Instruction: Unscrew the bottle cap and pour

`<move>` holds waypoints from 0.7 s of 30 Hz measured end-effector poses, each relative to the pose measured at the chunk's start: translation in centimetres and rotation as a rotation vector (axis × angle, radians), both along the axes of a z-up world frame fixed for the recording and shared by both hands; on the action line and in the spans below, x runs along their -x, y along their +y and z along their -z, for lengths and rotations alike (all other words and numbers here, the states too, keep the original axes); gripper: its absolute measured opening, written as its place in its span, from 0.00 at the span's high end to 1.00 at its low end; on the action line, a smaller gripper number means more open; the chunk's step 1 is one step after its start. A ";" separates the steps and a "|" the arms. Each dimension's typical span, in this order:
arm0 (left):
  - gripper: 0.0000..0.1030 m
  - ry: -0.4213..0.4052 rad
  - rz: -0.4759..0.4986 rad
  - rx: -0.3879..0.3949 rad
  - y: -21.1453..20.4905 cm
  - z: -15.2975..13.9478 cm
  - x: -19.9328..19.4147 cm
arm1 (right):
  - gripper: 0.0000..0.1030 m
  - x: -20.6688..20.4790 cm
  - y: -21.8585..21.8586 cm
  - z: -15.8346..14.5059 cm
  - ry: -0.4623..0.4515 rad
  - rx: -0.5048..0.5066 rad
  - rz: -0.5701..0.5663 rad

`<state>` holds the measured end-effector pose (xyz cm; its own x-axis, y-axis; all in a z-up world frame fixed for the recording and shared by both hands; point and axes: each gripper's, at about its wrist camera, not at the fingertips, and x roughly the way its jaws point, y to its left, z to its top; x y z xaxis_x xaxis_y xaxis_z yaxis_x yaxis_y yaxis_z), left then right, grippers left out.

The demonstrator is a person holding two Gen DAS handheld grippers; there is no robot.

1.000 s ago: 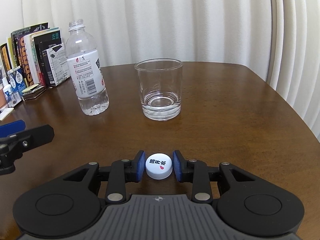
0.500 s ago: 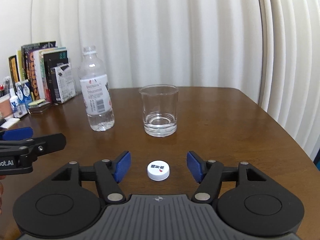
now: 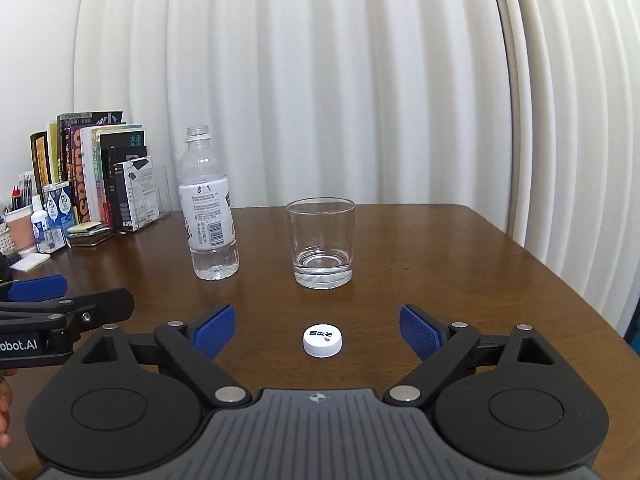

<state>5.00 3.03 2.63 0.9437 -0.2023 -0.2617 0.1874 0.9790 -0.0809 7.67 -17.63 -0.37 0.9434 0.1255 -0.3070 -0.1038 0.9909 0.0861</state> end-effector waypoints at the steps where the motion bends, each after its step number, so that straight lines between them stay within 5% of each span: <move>1: 0.00 -0.006 0.000 0.000 0.0 0.0 0.2 | 0.10 0.4 0.0 0.1 -0.008 -0.004 -0.002; 21: 0.00 -0.050 -0.081 -0.007 -0.4 1.9 0.9 | 0.00 3.0 -1.2 2.3 -0.182 -0.065 0.051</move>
